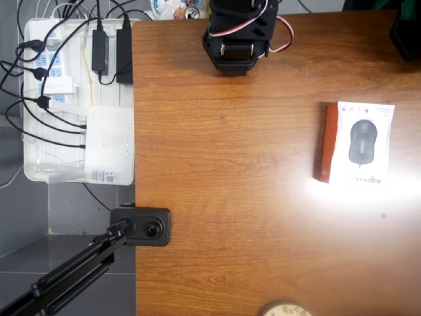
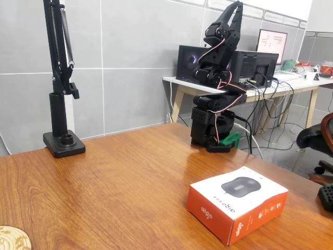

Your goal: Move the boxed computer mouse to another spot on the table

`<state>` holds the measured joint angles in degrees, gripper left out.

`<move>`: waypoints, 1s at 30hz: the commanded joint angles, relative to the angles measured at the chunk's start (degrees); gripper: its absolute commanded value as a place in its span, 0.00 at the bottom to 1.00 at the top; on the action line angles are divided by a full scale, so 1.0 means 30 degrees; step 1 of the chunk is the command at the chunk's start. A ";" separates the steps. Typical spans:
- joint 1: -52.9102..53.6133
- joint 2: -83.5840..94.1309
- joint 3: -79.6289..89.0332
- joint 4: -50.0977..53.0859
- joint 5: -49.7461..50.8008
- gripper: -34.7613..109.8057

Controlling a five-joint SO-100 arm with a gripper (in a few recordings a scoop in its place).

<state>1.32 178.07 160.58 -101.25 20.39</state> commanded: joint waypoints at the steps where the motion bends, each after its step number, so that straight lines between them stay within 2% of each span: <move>1: 0.0176 0.0029 -0.0029 0.0088 -0.0059 0.28; 2: 0.0410 0.0029 -0.0029 0.0615 0.0059 0.29; 4: 0.0645 0.0029 -0.0029 0.3691 0.0000 0.24; 6: 0.0732 0.0029 -0.1963 0.9229 -0.0439 0.24; 7: 0.0791 0.0029 -0.4131 1.3711 -0.0439 0.24; 9: 0.1406 -0.0732 -1.0723 2.6104 -0.0469 0.24; 10: 0.1260 -0.3047 -1.4619 3.0234 -0.0937 0.24; 13: -0.2813 -1.2686 -2.5576 3.3457 0.0703 0.24; 14: -0.2783 -1.5645 -2.9414 3.5361 0.0146 0.24; 17: -0.3721 -2.3408 -4.0811 4.4561 -0.2402 0.24; 19: -0.5391 -2.6689 -4.5117 4.9248 -0.3457 0.26; 22: -0.8350 -2.7510 -4.4150 5.2354 -0.3340 0.25; 25: -1.0283 -2.7012 -4.0723 5.3379 -0.2168 0.24; 30: -1.2979 -2.5254 -3.5625 5.4756 -0.3428 0.25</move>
<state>-33.75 99.49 47.02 60.03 11.07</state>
